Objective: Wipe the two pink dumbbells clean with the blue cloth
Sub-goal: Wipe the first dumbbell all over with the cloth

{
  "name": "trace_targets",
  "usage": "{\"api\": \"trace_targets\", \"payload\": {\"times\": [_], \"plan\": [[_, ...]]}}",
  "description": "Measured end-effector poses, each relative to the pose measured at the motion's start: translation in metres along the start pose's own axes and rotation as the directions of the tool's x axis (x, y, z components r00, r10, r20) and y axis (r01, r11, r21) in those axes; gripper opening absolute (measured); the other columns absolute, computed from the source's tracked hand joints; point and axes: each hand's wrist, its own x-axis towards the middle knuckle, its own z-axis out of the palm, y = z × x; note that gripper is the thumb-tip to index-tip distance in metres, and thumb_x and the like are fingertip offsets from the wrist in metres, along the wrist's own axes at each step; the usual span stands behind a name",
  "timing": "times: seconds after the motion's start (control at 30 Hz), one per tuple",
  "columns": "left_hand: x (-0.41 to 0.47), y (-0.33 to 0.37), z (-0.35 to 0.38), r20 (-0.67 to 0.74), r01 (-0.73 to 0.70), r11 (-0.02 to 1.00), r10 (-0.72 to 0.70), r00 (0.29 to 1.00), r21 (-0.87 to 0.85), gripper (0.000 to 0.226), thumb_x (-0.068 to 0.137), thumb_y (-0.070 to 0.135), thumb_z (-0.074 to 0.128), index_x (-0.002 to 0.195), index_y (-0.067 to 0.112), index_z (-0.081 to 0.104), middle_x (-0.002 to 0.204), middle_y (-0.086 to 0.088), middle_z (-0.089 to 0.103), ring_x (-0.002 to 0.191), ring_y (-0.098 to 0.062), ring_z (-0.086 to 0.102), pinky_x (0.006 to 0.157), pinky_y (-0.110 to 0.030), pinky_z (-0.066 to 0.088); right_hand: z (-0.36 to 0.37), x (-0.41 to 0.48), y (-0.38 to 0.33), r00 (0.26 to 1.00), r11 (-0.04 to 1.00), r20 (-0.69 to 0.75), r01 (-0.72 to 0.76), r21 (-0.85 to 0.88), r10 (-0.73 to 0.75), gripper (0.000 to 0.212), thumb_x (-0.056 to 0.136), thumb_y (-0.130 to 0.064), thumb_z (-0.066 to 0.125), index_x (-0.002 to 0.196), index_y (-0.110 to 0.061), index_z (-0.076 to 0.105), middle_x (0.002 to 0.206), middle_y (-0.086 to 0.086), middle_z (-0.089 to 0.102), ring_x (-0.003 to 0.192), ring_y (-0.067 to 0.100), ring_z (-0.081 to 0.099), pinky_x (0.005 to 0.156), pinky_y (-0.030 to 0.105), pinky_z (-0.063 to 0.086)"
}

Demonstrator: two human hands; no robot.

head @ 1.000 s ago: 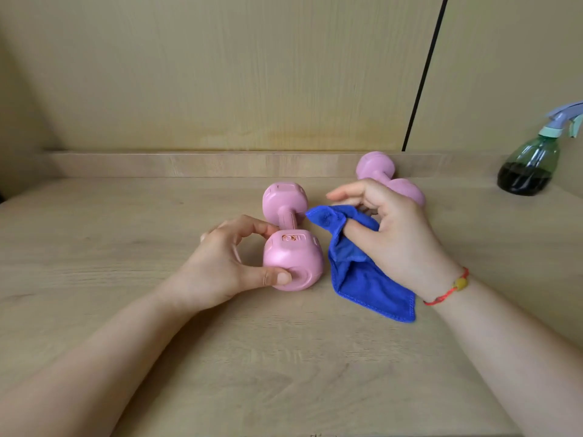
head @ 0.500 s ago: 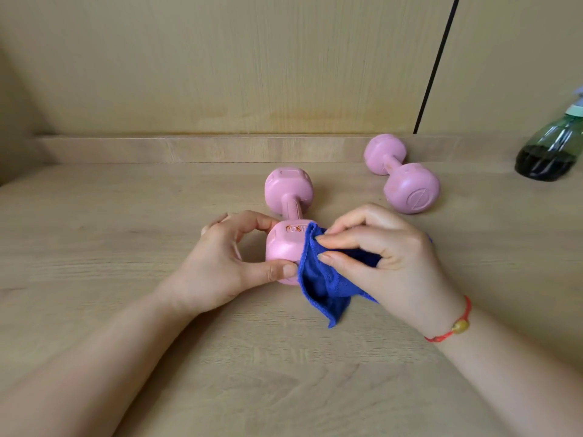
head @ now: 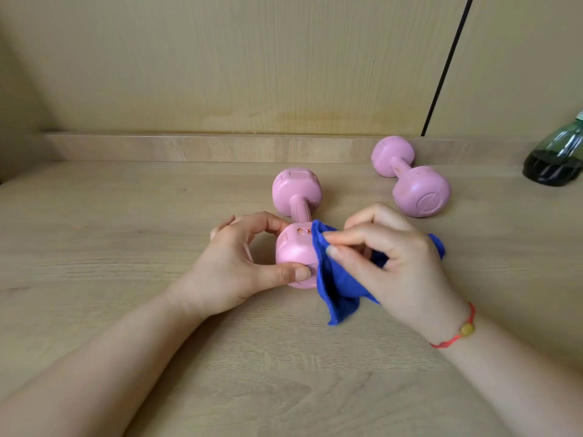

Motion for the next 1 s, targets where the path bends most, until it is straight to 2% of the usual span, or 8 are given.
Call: {"api": "trace_targets", "payload": {"times": [0.13,0.23,0.33,0.43,0.57,0.73,0.83,1.0], "plan": [[0.0,-0.001,0.001,-0.011,-0.011,1.0,0.011,1.0,-0.005,0.05,0.051,0.064,0.076,0.095,0.044,0.064,0.103,0.029,0.066,0.11,0.007,0.053,0.115,-0.055,0.024,0.001,-0.002,-0.005,0.983,0.957,-0.037,0.168,-0.237,-0.182,0.012,0.088,-0.013,0.07,0.094,-0.007,0.077,0.085,0.004,0.06,0.076,0.018,0.055,0.073,0.026,0.044],[0.0,-0.001,0.001,-0.019,-0.007,1.0,0.007,1.0,0.004,0.051,0.05,0.066,0.075,0.096,0.048,0.062,0.103,0.03,0.065,0.118,-0.005,0.05,0.114,-0.052,0.026,0.004,0.001,-0.007,0.987,0.916,-0.025,0.139,-0.377,-0.16,0.021,0.091,-0.024,0.065,0.104,-0.012,0.076,0.092,0.002,0.063,0.082,0.022,0.054,0.078,0.031,0.044],[-0.001,0.0,0.001,-0.024,-0.025,1.0,0.025,0.999,0.008,0.049,0.051,0.065,0.074,0.094,0.045,0.064,0.104,0.035,0.063,0.113,0.008,0.049,0.115,-0.051,0.024,0.009,0.004,-0.008,0.993,0.887,0.038,0.118,-0.446,-0.113,0.035,0.093,-0.039,0.059,0.115,-0.014,0.072,0.099,0.001,0.061,0.09,0.021,0.052,0.083,0.034,0.043],[-0.002,0.001,0.001,-0.022,-0.046,0.999,0.046,0.999,0.021,0.049,0.052,0.065,0.072,0.095,0.044,0.062,0.106,0.038,0.059,0.111,0.014,0.048,0.115,-0.051,0.024,0.007,0.004,-0.009,0.984,0.89,0.056,0.179,-0.42,-0.171,0.029,0.093,-0.032,0.062,0.111,-0.012,0.073,0.101,0.002,0.063,0.089,0.022,0.052,0.082,0.036,0.044],[-0.001,-0.001,0.002,-0.045,-0.066,0.997,0.069,0.997,0.049,0.048,0.051,0.068,0.072,0.094,0.048,0.062,0.108,0.036,0.06,0.114,0.011,0.047,0.114,-0.052,0.024,0.005,0.001,-0.01,0.968,0.873,-0.007,0.224,-0.434,-0.252,0.013,0.089,-0.018,0.068,0.096,-0.012,0.077,0.093,0.0,0.066,0.084,0.024,0.053,0.074,0.041,0.044],[0.001,-0.003,0.002,-0.05,-0.051,0.998,0.053,0.997,0.047,0.054,0.049,0.069,0.073,0.099,0.051,0.062,0.107,0.035,0.06,0.12,0.0,0.047,0.113,-0.048,0.028,0.011,0.004,-0.009,0.989,0.885,0.001,0.134,-0.445,-0.149,0.025,0.094,-0.029,0.059,0.11,-0.018,0.074,0.103,-0.002,0.064,0.093,0.024,0.054,0.08,0.044,0.043],[0.001,-0.003,0.0,-0.037,-0.077,0.997,0.078,0.996,0.029,0.048,0.051,0.064,0.072,0.096,0.048,0.063,0.107,0.037,0.06,0.116,0.008,0.047,0.113,-0.048,0.027,0.019,0.008,-0.01,0.991,0.899,0.081,0.131,-0.419,-0.106,0.036,0.091,-0.041,0.061,0.119,-0.02,0.07,0.113,-0.003,0.063,0.106,0.021,0.053,0.093,0.038,0.039],[0.001,-0.005,0.002,-0.053,-0.109,0.99,0.114,0.992,0.092,0.053,0.052,0.069,0.071,0.097,0.042,0.064,0.108,0.034,0.062,0.116,0.008,0.047,0.118,-0.048,0.011,0.013,0.009,-0.007,0.976,0.914,0.038,0.213,-0.345,-0.213,0.021,0.088,-0.028,0.07,0.104,-0.017,0.076,0.103,-0.003,0.066,0.103,0.023,0.057,0.089,0.042,0.041]]}}
